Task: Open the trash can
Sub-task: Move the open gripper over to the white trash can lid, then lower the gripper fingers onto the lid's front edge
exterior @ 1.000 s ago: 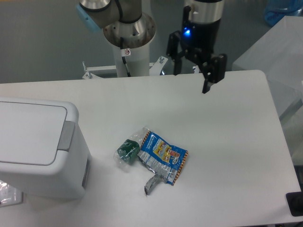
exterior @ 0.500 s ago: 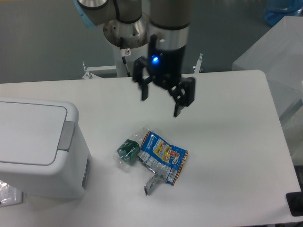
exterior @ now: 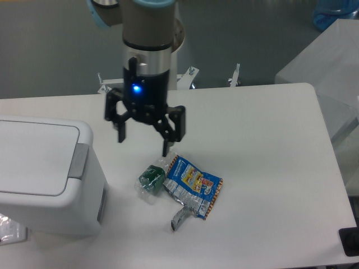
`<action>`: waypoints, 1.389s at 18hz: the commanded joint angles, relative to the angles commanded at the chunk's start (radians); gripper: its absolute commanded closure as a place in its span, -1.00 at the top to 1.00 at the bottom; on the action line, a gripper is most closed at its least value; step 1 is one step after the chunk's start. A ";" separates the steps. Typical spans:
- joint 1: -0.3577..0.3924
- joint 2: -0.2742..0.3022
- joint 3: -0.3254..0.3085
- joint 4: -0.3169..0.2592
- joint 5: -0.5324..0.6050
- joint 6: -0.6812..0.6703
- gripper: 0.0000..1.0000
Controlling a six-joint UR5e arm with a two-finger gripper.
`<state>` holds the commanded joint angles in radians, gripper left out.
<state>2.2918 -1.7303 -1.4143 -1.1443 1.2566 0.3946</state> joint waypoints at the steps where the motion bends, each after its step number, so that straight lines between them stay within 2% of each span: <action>1: 0.000 -0.003 0.000 0.002 -0.020 -0.017 1.00; 5: -0.014 -0.009 -0.009 0.000 -0.026 -0.043 1.00; 7: -0.021 -0.014 -0.020 0.002 -0.028 -0.109 1.00; 11: -0.035 -0.032 -0.020 0.058 -0.032 -0.213 1.00; 14: -0.037 -0.040 -0.020 0.072 -0.031 -0.278 1.00; 25: -0.049 -0.051 -0.040 0.072 -0.028 -0.292 1.00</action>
<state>2.2427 -1.7809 -1.4542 -1.0723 1.2287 0.1028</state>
